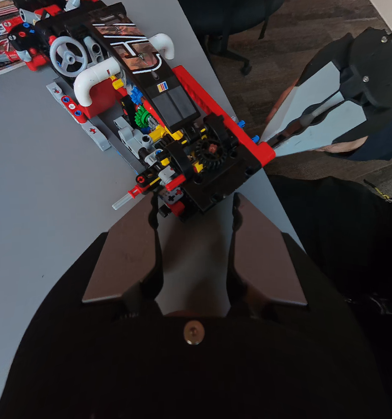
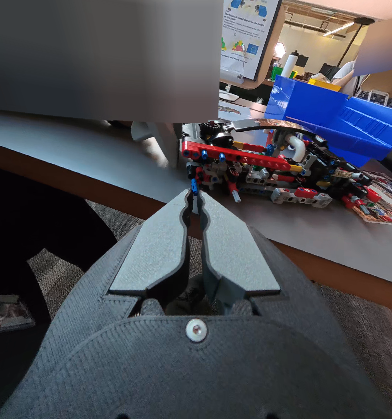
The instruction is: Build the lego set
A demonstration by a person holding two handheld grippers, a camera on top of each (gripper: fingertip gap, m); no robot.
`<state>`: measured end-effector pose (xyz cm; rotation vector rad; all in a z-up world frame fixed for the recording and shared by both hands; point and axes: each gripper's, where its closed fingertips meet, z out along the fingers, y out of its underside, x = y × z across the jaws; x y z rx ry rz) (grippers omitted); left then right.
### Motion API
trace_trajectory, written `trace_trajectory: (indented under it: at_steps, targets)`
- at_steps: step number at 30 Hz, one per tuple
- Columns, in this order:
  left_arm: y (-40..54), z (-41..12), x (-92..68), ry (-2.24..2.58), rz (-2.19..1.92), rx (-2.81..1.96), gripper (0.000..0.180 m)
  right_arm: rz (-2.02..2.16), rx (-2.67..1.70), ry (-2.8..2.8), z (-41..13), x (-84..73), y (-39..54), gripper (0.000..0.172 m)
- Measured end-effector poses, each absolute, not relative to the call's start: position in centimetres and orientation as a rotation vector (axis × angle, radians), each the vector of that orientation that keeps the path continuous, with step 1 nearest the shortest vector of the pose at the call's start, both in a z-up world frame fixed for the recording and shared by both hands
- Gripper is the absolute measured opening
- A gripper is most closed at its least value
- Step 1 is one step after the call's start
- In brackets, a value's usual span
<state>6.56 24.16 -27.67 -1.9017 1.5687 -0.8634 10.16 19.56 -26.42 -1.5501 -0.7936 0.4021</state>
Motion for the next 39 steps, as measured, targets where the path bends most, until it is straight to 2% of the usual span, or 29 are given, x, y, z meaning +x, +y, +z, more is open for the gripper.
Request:
trace_trajectory:
  at_steps: [6, 15, 17, 22, 34, 39]
  targets:
    - [24.0, -27.5, 7.7, 1.541, -0.872, -1.91, 0.072, 0.426, -1.537, -0.793, -26.3, 10.5, 19.7, 0.0]
    - [24.9, -25.8, 7.3, 1.396, -0.794, -1.883, 0.065, 0.438, -1.5, -0.782, -26.5, 11.4, 19.8, 0.0]
    - [25.4, -26.4, 7.6, 1.408, -0.747, -1.888, 0.074, 0.43, -1.486, -0.79, -26.4, 11.4, 19.9, 0.0]
    - [25.0, -27.1, 8.3, 1.446, -0.77, -1.907, 0.079, 0.426, -1.477, -0.791, -26.6, 11.7, 20.3, 0.0]
    - [26.4, -27.0, 8.6, 1.459, -0.653, -1.845, 0.074, 0.45, -1.463, -0.764, -26.5, 12.8, 21.4, 0.0]
    - [27.2, -26.3, 8.6, 1.462, -0.664, -1.801, 0.086, 0.465, -1.454, -0.763, -26.4, 12.8, 21.6, 0.0]
